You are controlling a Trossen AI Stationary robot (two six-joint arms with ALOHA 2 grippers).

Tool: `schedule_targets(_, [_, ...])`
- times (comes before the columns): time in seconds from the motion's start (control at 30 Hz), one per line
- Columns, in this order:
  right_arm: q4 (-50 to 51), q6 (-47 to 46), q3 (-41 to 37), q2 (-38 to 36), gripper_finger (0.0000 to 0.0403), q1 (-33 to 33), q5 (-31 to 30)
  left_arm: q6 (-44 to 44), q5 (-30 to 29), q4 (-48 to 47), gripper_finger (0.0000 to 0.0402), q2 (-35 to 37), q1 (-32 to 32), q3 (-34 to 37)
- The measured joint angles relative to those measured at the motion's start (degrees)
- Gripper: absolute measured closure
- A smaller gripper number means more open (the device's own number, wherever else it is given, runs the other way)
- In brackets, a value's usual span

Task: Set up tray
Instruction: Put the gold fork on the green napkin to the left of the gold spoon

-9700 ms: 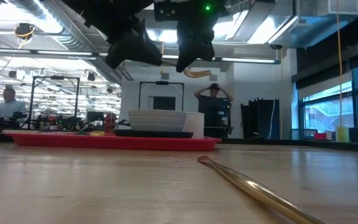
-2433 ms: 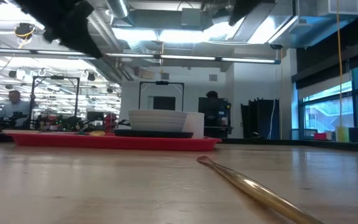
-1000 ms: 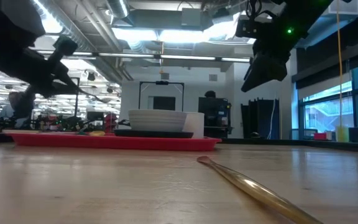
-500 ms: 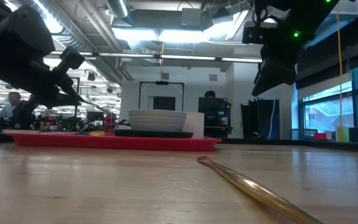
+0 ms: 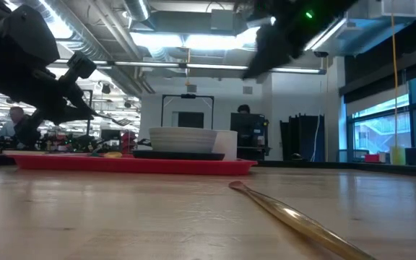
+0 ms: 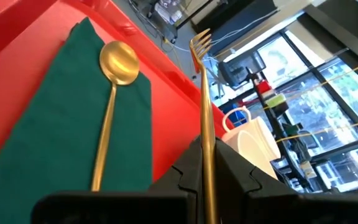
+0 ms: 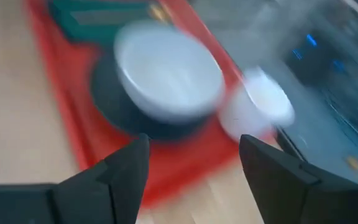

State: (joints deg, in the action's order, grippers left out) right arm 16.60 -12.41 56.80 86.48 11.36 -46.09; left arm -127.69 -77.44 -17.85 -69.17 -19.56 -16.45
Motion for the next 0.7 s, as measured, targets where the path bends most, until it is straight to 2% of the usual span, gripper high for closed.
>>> schedule_targets(0.17, [-18.63, 17.22, 0.0, 0.0, 0.0155, -1.71, 9.58, -0.12, -0.01, 0.09, 0.0382, 0.0, -0.01, 0.0])
schedule_targets(0.27, [-26.18, 21.95, 0.0, 0.0, 0.0155, -1.78, 13.58, -0.12, 0.08, 0.07, 0.038, 0.0, -0.39, 0.0])
schedule_targets(0.4, [-33.41, 24.77, 0.0, 0.02, 0.0155, -2.97, 13.43, -0.96, -0.64, 0.11, 0.0376, 0.0, -1.36, 0.0])
schedule_targets(0.5, [-35.34, 25.71, 0.0, 0.02, 0.0155, -6.63, 13.09, -0.82, -2.25, 0.11, 0.0376, 0.0, -1.91, 0.0])
schedule_targets(0.57, [-35.03, 29.64, 0.0, 0.04, 0.0155, -9.86, 17.31, -0.92, -3.64, 0.16, 0.0378, 0.0, -2.19, -0.01])
schedule_targets(0.7, [-36.15, 37.4, -0.02, 1.61, 0.0155, -16.76, 30.29, -1.04, -4.1, 0.98, 0.0379, 0.02, -2.2, 0.0])
